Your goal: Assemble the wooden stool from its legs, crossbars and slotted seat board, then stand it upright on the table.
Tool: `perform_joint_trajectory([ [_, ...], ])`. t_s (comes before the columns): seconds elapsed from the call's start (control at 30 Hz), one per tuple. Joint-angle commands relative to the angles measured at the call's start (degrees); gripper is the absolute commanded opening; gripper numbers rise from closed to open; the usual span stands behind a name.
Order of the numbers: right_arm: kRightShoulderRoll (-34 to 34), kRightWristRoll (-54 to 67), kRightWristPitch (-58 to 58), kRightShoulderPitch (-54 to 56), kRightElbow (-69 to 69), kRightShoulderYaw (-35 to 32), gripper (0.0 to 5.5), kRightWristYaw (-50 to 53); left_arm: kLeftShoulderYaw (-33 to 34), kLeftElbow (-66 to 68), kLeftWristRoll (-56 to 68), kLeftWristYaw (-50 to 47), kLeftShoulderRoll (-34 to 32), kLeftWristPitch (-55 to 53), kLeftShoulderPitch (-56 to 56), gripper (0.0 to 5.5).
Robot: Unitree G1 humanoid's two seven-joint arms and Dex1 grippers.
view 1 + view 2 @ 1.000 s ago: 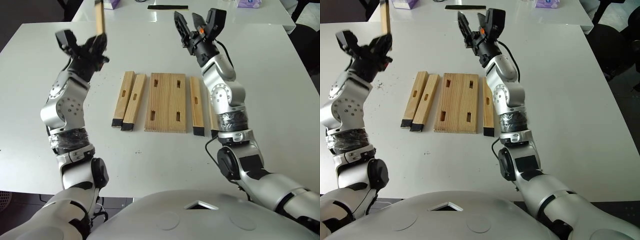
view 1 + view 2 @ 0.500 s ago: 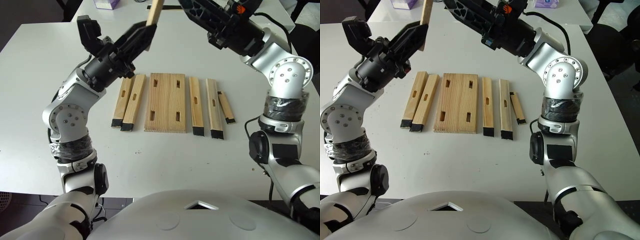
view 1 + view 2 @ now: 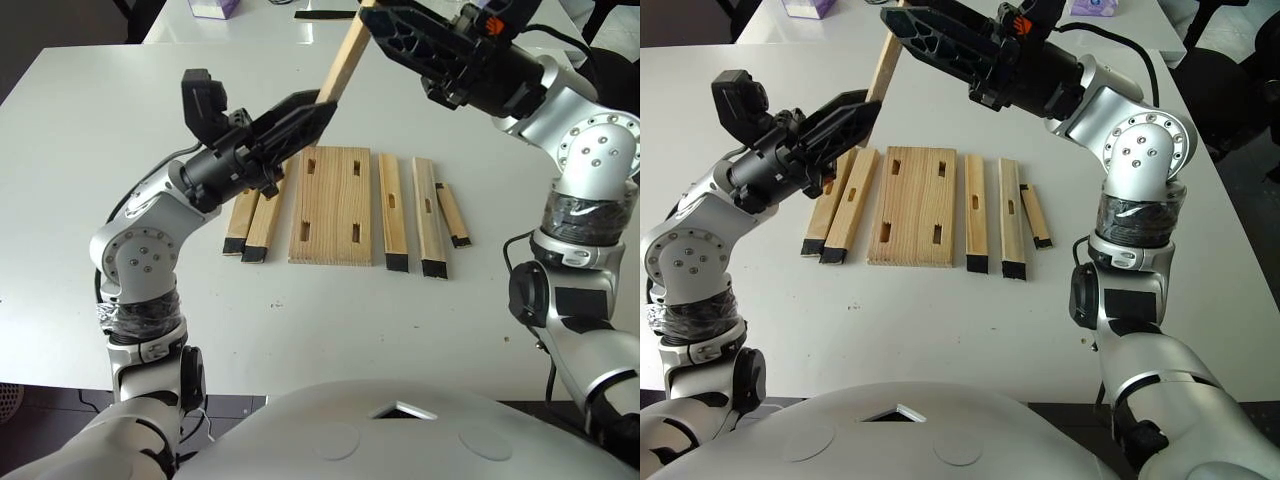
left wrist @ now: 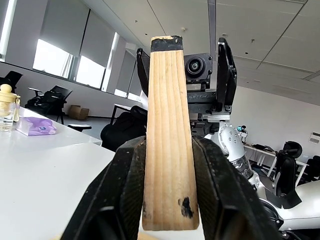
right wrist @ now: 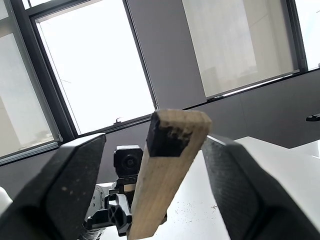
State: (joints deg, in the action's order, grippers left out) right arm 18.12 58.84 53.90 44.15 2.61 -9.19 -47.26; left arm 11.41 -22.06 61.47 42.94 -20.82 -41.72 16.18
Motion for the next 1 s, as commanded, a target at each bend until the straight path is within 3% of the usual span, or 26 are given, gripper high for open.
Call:
perform_joint_trajectory([
  [0.03,-0.1,1.2,0.5,1.7,-0.6,-0.2,2.90,-0.1,-0.7,-0.8,1.0,1.0,-0.7,0.0,-0.6,1.30],
  [0.37,0.1,2.0,0.9,2.5,-1.3,0.7,1.48,-1.3,-1.5,-1.3,3.8,2.1,-1.2,-1.0,-1.0,1.30],
  [0.67,1.0,3.3,2.2,3.2,-0.4,1.3,1.38,-3.4,-2.4,-0.6,5.9,2.7,-2.8,-3.1,-1.4,1.30],
  [0.93,2.7,0.8,-0.2,0.2,1.1,1.4,1.36,-4.9,-2.1,3.2,-0.8,1.5,-3.1,1.4,-0.2,1.30],
  [1.0,3.3,-0.6,-1.2,-0.6,1.1,1.6,1.36,-5.1,-1.9,3.8,-1.6,2.0,-3.4,2.0,-0.1,1.74],
])
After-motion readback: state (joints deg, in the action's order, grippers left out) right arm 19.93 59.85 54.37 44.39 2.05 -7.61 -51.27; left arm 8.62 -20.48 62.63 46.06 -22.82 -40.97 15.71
